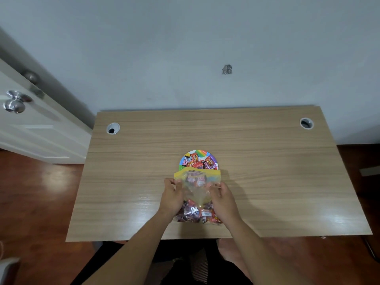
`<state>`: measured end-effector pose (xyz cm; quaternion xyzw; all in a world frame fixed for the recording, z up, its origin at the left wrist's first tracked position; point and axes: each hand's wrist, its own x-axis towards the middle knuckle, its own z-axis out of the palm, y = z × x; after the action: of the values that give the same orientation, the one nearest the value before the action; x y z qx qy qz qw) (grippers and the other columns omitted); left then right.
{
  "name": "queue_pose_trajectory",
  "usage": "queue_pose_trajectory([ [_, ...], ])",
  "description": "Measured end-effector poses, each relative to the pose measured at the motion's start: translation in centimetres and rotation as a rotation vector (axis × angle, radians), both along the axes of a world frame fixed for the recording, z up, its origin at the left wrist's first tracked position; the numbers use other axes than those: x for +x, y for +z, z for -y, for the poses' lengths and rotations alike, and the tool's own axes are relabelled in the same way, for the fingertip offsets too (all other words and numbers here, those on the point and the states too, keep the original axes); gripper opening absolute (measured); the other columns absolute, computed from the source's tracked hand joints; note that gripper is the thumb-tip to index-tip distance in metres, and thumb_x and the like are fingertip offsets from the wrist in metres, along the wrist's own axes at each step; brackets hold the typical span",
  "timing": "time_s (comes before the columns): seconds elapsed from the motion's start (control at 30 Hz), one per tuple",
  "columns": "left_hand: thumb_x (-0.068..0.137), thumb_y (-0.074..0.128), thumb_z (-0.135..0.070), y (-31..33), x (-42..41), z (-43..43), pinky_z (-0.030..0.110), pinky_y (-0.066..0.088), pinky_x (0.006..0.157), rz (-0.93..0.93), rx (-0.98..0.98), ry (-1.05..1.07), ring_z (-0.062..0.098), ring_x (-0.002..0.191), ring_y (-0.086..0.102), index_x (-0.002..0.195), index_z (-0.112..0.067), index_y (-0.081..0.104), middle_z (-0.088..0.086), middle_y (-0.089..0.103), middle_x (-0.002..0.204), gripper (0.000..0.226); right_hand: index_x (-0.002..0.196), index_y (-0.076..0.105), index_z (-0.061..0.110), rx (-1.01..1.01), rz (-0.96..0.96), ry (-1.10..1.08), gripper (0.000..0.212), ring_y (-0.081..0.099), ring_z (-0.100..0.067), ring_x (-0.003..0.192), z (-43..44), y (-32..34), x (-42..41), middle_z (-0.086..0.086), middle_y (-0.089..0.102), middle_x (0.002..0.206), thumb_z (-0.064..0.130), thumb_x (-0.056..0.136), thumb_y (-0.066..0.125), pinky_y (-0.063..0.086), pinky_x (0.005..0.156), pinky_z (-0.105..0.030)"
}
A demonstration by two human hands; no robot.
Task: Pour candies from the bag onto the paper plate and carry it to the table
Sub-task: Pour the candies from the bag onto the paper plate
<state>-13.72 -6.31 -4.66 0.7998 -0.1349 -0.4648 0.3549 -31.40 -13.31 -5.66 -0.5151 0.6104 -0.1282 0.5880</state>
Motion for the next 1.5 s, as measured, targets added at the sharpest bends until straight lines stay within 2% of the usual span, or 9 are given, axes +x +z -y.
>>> queue_pose_trajectory([
  [0.23, 0.108, 0.046, -0.055, -0.6, 0.2, -0.2, 0.039, 0.052, 0.066, 0.013, -0.074, -0.011, 0.019, 0.059, 0.062, 0.103, -0.029, 0.043, 0.011, 0.084, 0.099, 0.026, 0.12, 0.069, 0.02, 0.005, -0.034, -0.015, 0.028, 0.072, -0.021, 0.096, -0.2, -0.5, 0.1, 0.003, 0.077, 0.108, 0.043, 0.107, 0.059, 0.048, 0.07, -0.032],
  [0.47, 0.109, 0.054, -0.04, -0.3, 0.0, 0.0, 0.061, 0.062, 0.073, -0.042, -0.135, 0.069, 0.04, 0.078, 0.078, 0.104, -0.022, 0.049, 0.01, 0.085, 0.098, 0.019, 0.105, 0.072, 0.022, -0.028, -0.017, -0.015, 0.019, 0.08, -0.019, 0.097, -0.1, -1.0, 0.2, 0.003, 0.083, 0.102, 0.038, 0.109, 0.062, 0.063, 0.088, -0.045],
  [0.67, 0.11, 0.054, -0.042, -0.4, 0.1, -0.1, 0.038, 0.05, 0.059, -0.072, -0.085, 0.082, 0.024, 0.056, 0.062, 0.109, -0.02, 0.049, 0.018, 0.084, 0.102, 0.023, 0.117, 0.072, 0.018, -0.009, -0.03, -0.006, 0.023, 0.076, -0.015, 0.104, 0.0, -0.6, 0.0, 0.005, 0.08, 0.111, 0.038, 0.11, 0.062, 0.058, 0.084, -0.033],
  [0.77, 0.11, 0.054, -0.043, -0.6, 0.1, -0.1, 0.04, 0.053, 0.064, -0.104, -0.07, 0.095, 0.028, 0.071, 0.069, 0.118, -0.014, 0.049, 0.02, 0.083, 0.101, 0.031, 0.115, 0.073, 0.02, 0.008, 0.0, -0.026, 0.021, 0.078, -0.013, 0.104, -0.2, -0.7, 0.0, 0.006, 0.082, 0.112, 0.038, 0.109, 0.065, 0.063, 0.092, -0.038],
  [0.93, 0.108, 0.06, -0.038, -0.5, -0.1, -0.1, 0.045, 0.05, 0.071, -0.173, -0.125, 0.145, 0.029, 0.078, 0.062, 0.115, -0.013, 0.049, 0.019, 0.074, 0.096, 0.027, 0.104, 0.069, 0.014, 0.056, 0.009, -0.04, 0.023, 0.081, -0.027, 0.097, -0.2, -0.9, -0.1, 0.0, 0.083, 0.105, 0.037, 0.107, 0.068, 0.057, 0.076, -0.036],
  [1.07, 0.108, 0.061, -0.033, -0.1, -0.1, 0.1, 0.049, 0.052, 0.076, -0.21, -0.109, 0.198, 0.033, 0.083, 0.063, 0.123, -0.005, 0.047, 0.017, 0.073, 0.095, 0.034, 0.114, 0.073, 0.019, 0.097, 0.042, -0.039, 0.02, 0.078, -0.015, 0.101, -0.1, -0.3, -0.2, 0.003, 0.082, 0.11, 0.037, 0.108, 0.065, 0.057, 0.078, -0.031],
  [1.23, 0.106, 0.06, -0.04, -0.1, 0.0, 0.1, 0.044, 0.044, 0.064, -0.263, -0.035, 0.2, 0.032, 0.079, 0.058, 0.124, -0.013, 0.047, 0.018, 0.069, 0.095, 0.035, 0.107, 0.07, 0.028, 0.098, 0.054, -0.042, 0.01, 0.076, -0.011, 0.102, 0.1, 0.2, -0.3, 0.007, 0.08, 0.111, 0.037, 0.108, 0.067, 0.055, 0.078, -0.03],
  [1.37, 0.109, 0.061, -0.031, 0.4, -0.1, 0.2, 0.032, 0.053, 0.049, -0.263, -0.063, 0.183, 0.021, 0.056, 0.066, 0.122, -0.011, 0.048, 0.016, 0.074, 0.093, 0.027, 0.103, 0.069, 0.013, 0.11, 0.065, -0.066, 0.016, 0.08, -0.019, 0.098, 0.0, -0.2, -0.2, -0.002, 0.082, 0.108, 0.029, 0.108, 0.07, 0.059, 0.078, -0.032],
  [1.5, 0.107, 0.066, -0.028, 0.0, -0.1, 0.3, 0.059, 0.064, 0.082, -0.242, -0.098, 0.208, 0.038, 0.087, 0.078, 0.118, -0.013, 0.05, 0.024, 0.08, 0.111, 0.024, 0.104, 0.068, 0.007, 0.14, 0.079, -0.084, 0.023, 0.081, -0.022, 0.102, 0.1, -0.1, 0.0, -0.006, 0.083, 0.109, 0.029, 0.107, 0.072, 0.062, 0.08, -0.037],
])
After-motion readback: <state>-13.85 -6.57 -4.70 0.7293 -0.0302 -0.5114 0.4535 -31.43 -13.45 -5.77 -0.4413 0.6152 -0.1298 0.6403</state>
